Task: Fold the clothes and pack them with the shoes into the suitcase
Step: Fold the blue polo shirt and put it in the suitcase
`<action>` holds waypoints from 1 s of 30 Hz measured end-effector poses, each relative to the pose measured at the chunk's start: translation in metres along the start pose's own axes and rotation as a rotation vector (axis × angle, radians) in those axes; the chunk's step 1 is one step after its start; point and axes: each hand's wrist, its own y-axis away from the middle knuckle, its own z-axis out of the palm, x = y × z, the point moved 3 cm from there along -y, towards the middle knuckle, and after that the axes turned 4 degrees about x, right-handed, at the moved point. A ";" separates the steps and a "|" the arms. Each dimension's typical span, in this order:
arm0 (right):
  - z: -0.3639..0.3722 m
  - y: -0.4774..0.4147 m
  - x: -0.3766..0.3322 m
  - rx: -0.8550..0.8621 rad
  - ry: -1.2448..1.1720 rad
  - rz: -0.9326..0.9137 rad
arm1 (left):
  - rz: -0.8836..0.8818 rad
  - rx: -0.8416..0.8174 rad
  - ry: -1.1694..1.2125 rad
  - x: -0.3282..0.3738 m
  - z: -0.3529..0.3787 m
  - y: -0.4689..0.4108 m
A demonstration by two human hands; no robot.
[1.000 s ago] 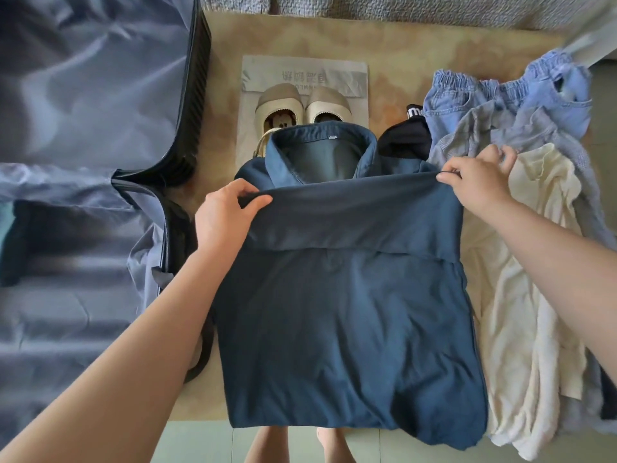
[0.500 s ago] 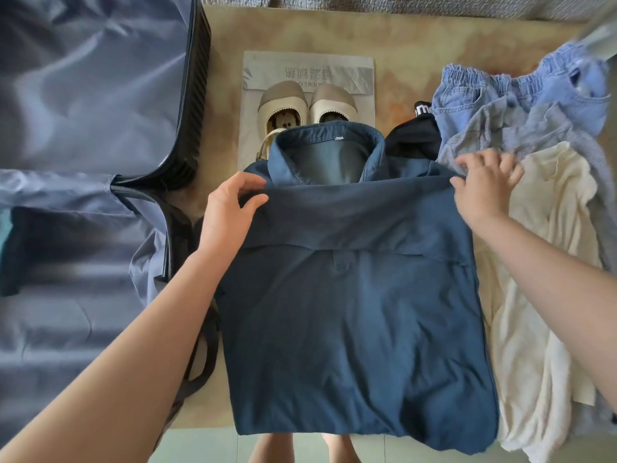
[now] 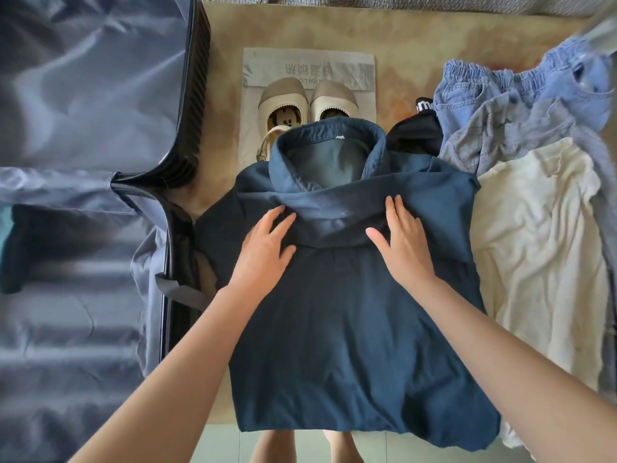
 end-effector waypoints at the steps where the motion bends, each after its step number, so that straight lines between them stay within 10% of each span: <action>1: -0.001 0.000 -0.001 0.007 -0.027 0.008 | -0.016 0.033 0.010 0.000 -0.001 0.004; 7: -0.008 0.054 -0.030 0.204 -0.226 0.021 | -0.272 0.211 0.184 0.011 0.000 0.070; 18: 0.056 0.166 -0.080 -0.061 -0.274 -0.161 | -0.875 0.167 0.421 0.006 0.046 0.180; 30: 0.042 0.165 -0.085 -0.165 -0.298 -0.104 | -0.772 0.273 0.293 -0.008 0.046 0.170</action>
